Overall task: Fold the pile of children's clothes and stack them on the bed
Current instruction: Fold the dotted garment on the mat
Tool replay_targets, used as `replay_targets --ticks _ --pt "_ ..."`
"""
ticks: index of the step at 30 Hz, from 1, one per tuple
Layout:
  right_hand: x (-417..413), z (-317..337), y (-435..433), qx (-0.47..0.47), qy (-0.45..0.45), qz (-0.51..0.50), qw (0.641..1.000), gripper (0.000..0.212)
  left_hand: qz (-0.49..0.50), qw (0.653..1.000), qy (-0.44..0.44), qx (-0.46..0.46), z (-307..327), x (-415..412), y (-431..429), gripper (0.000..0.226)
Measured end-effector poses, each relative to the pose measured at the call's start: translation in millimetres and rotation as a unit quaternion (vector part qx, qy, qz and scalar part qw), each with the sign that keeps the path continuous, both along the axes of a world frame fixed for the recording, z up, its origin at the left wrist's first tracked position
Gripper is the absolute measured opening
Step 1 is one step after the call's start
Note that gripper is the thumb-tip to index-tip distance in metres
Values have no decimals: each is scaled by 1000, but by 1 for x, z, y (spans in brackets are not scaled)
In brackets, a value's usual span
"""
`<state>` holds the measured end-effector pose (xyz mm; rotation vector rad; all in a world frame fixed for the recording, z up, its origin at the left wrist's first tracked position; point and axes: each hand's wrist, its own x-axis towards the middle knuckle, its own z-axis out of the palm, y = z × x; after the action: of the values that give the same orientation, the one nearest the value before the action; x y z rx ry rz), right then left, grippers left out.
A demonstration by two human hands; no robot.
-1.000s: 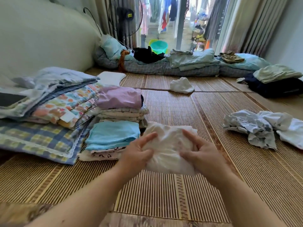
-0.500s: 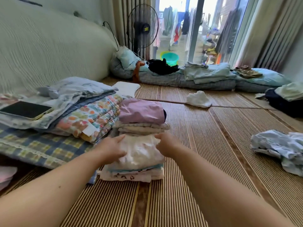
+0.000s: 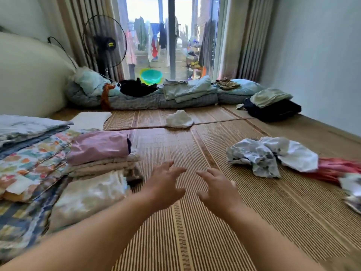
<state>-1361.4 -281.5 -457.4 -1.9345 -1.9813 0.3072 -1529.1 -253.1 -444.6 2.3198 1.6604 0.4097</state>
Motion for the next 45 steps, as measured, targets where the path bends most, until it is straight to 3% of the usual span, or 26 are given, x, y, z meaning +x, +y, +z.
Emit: replay_targets --ticks 7,12,19,22,27,30,34,36,39,42,45 --pt "136 -25 11 -35 43 -126 990 60 -127 989 76 -19 -23 163 14 67" --pt "213 -54 48 -19 80 -193 978 61 -161 975 150 5 -46 253 67 70" --pt "259 -92 77 -25 125 -193 973 60 -163 954 246 50 -78 328 146 82" --pt "267 -92 76 21 174 -200 964 53 -149 938 309 44 -92 338 170 70" --pt "275 -91 69 15 176 -182 967 50 -187 885 404 135 -102 326 178 32" --pt "274 -86 64 -9 162 -166 973 56 -201 895 390 76 -88 307 147 33" --pt "255 -62 49 -82 106 -46 990 77 -219 889 382 -129 -52 258 94 29" --pt "239 -51 36 -153 118 16 981 88 -216 881 372 -197 -29 231 76 29" --pt "207 -34 13 -232 117 74 963 90 -185 933 230 -206 13 187 53 21" --pt "175 -20 -6 -218 60 92 970 63 -166 977 14 -131 62 156 30 20" --pt "153 -1 -16 -107 39 43 993 22 -127 987 -88 -46 114 123 8 28"
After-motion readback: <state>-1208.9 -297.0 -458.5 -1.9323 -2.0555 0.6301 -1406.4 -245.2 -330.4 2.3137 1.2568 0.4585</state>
